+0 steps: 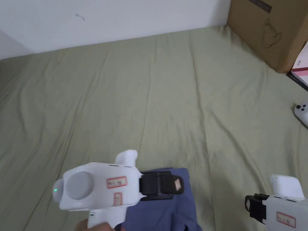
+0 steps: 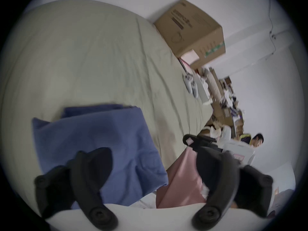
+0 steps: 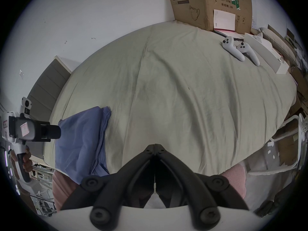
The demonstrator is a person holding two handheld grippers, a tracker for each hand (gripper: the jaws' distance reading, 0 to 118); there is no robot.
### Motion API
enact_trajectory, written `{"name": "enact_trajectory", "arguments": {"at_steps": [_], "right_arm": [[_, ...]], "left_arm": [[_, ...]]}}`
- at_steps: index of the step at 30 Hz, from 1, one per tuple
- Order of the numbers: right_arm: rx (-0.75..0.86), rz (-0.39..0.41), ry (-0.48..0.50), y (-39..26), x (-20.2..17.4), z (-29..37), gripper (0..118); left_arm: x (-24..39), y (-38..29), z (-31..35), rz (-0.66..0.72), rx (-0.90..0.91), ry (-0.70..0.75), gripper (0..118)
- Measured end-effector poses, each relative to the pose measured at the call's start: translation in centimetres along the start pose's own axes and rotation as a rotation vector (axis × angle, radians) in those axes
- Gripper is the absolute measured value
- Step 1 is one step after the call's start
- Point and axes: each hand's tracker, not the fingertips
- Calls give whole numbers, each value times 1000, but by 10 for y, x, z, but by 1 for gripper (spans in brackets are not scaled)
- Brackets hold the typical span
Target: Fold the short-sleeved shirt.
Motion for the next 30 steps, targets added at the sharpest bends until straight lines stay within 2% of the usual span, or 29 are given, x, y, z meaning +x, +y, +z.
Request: {"name": "enact_trajectory", "arguments": {"at_steps": [1,2,4,5,10,14,18,22,25,28,30], "right_arm": [[2,-3,1,0,0,-1,0],[3,-6,4,1,0,-2,0],[4,-9,13,2,-3,-4,0],[4,-7,17,2,-5,-5,0],[0,11,33,3,-13,-10,0],[-5,9,40,2,-14,-10,0],[-9,4,35,0,-12,-9,0],[-14,-7,30,-2,-8,-8,0],[-18,-6,24,-3,-8,-8,0],[-17,-8,26,-4,-9,-7,0],[-19,-4,26,-3,-12,-6,0]], "left_arm": [[-8,-1,10,16,33,31,8],[-12,-3,14,16,50,82,1],[-23,-9,17,-6,69,248,2],[-28,-11,17,2,48,285,2],[-28,-30,-16,43,-30,140,2],[-6,-40,-57,-39,-112,128,1],[9,-46,-89,-49,-161,126,0],[27,-47,-98,-121,-186,104,0],[33,-50,-106,-119,-201,104,0],[42,-57,-108,-131,-232,7,0],[44,-61,-108,-151,-239,16,0]]}}
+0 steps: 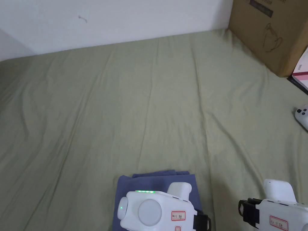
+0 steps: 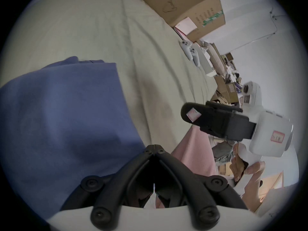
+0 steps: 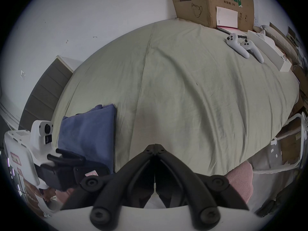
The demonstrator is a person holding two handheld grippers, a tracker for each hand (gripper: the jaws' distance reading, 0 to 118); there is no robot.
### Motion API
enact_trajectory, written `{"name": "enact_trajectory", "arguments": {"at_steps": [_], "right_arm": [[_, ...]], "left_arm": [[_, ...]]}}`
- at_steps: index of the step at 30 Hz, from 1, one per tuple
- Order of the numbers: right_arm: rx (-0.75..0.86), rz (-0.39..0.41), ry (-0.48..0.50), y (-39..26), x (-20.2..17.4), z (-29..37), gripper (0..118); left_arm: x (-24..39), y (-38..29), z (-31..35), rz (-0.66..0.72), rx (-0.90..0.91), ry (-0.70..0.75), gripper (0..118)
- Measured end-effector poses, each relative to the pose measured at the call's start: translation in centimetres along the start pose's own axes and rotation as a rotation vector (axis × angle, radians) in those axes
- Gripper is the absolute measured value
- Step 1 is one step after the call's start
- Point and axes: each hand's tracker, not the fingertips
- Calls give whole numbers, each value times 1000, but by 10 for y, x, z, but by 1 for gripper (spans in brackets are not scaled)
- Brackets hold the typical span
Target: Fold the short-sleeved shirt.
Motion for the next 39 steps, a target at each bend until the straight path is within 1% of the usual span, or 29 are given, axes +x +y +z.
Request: {"name": "enact_trajectory", "arguments": {"at_steps": [2,5,8,12,17,18,21,22,23,24,25,26,27,28,33,37,39], "right_arm": [[-1,17,-2,2,-5,2,0],[1,39,3,5,-14,3,0],[6,78,10,10,-30,4,0],[22,163,59,19,-63,4,0],[11,289,143,24,-118,-9,0],[1,321,145,24,-129,-15,0],[-84,405,95,18,-155,-47,0],[-118,417,92,15,-158,-63,0],[-174,404,56,12,-161,-77,0],[-196,395,42,9,-161,-87,0],[-167,388,64,9,-161,-91,0],[-167,390,59,11,-160,-93,0],[-166,391,58,14,-161,-92,0],[-166,386,61,17,-160,-92,0],[-180,335,91,21,-152,-92,0],[-179,312,99,21,-150,-92,0],[-180,314,98,20,-150,-91,0]], "left_arm": [[-2,-3,7,0,7,-3,0],[-21,-3,36,67,92,-49,0],[-47,-8,80,97,194,-26,0],[-94,-28,138,168,306,35,0],[-150,-68,175,358,396,49,0],[-157,-76,179,377,399,42,0],[-170,-93,181,405,410,4,1],[-173,-96,179,429,420,-29,10],[-177,-98,178,448,417,-55,28],[-180,-99,174,473,408,-66,60],[-182,-98,171,471,401,-66,100],[-183,-96,167,465,386,-73,115],[-184,-94,162,464,376,-87,118],[-184,-92,154,461,375,-112,116],[-194,-71,127,522,354,-253,116],[-195,-56,108,525,333,-272,117],[-197,-50,103,531,324,-326,117]]}}
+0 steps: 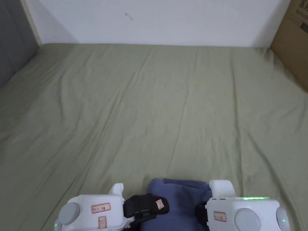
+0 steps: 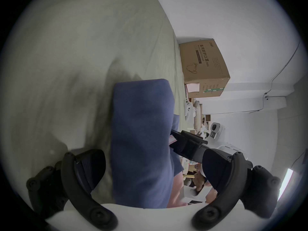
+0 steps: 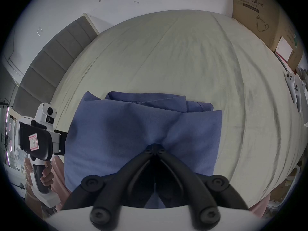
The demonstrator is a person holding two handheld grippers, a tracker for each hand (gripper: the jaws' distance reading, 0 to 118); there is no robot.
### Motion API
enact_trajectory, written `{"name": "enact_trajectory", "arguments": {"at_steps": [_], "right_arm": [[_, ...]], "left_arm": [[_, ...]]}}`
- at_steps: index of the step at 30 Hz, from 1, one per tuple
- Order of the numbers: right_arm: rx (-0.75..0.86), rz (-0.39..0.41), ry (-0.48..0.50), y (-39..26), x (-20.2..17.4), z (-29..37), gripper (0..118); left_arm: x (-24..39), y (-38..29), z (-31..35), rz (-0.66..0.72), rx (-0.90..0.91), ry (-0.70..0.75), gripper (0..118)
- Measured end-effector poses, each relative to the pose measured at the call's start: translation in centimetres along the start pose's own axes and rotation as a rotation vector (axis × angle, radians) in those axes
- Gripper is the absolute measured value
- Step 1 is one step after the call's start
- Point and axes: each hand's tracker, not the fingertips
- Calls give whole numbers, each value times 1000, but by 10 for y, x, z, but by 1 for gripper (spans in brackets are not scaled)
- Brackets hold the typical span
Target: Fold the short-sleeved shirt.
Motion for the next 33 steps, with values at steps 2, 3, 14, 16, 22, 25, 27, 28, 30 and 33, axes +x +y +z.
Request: {"name": "enact_trajectory", "arguments": {"at_steps": [2,3,14,16,22,25,27,28,30,33], "right_arm": [[-2,2,-1,1,0,0,0],[-3,2,-3,0,-1,0,0],[19,-24,12,3,-15,17,0],[24,-19,-21,5,-19,18,0],[0,-7,-37,6,-17,15,0],[-6,-37,-28,4,-14,13,0],[-21,-51,-18,4,-11,10,0],[-32,-49,-27,3,-10,9,0],[-37,-32,-56,0,-11,9,0],[-42,-35,-64,-2,-8,11,0]], "left_arm": [[-6,2,-7,21,-1,-17,115],[-8,4,-9,23,-2,-23,109],[-14,17,20,12,3,78,22],[-16,26,44,-7,21,117,22],[-20,73,150,-102,95,409,22],[-26,100,207,-145,105,568,22],[-30,120,241,-199,82,784,22],[-32,129,256,-214,73,900,22],[-36,141,278,-236,68,1085,22],[-47,156,304,-274,80,1294,23]]}}
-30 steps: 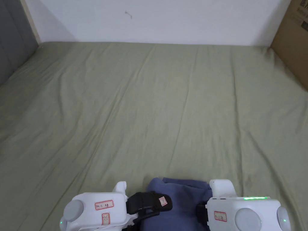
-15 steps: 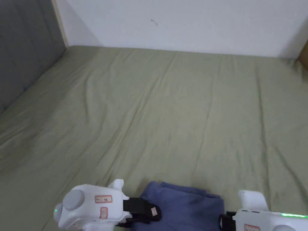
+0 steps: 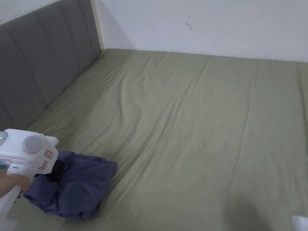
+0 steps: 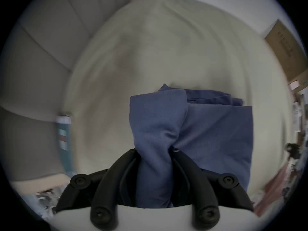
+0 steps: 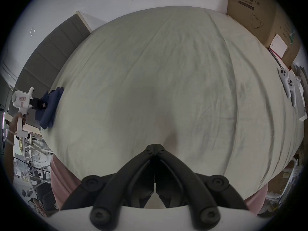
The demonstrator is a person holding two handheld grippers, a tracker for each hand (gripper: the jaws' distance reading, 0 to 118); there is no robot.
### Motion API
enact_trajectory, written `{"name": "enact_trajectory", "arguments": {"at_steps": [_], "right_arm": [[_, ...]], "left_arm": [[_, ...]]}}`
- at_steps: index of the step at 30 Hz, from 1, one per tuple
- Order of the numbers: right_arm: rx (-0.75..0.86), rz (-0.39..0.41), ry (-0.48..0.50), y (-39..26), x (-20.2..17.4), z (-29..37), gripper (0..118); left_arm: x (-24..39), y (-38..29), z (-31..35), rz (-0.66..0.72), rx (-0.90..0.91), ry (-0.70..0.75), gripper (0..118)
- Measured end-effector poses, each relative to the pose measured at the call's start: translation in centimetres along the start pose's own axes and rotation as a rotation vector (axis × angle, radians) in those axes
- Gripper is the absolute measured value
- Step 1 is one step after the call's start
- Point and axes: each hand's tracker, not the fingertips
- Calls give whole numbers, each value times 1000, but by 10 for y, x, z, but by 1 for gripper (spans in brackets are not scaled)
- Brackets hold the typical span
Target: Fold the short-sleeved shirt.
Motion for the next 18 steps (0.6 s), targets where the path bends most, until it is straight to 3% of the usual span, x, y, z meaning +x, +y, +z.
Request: {"name": "enact_trajectory", "arguments": {"at_steps": [2,3,4,5,6,8,10,11,12,13,14,16,18], "right_arm": [[1,-11,2,0,3,1,0],[3,-17,-6,-1,3,2,0],[5,-19,-9,-1,4,2,0],[3,-23,-13,-1,5,2,0],[4,-28,-15,-1,6,3,0],[3,-34,-13,-1,8,3,0],[1,-33,-17,-2,6,4,0],[-1,-32,-19,-2,5,4,0],[-2,-31,-19,-3,5,4,0],[1,-30,-17,-4,5,5,0],[5,-30,-11,-5,3,7,0],[4,-29,0,-7,2,9,0],[13,-24,1,-9,1,13,0]], "left_arm": [[-15,2,-5,31,-13,76,41],[-19,2,-7,64,-19,107,62],[-24,1,-10,90,-16,99,91],[-26,0,-10,103,-18,106,106],[-28,-3,-5,112,-5,92,111],[-38,-4,0,152,25,-2,110],[-42,-7,4,173,5,21,109],[-41,-9,7,182,-4,28,103],[-40,-9,13,184,2,34,86],[-38,-10,23,191,30,26,43],[-35,-12,32,190,77,21,19],[-25,-14,54,178,142,86,2],[-13,-21,79,186,212,43,0]]}}
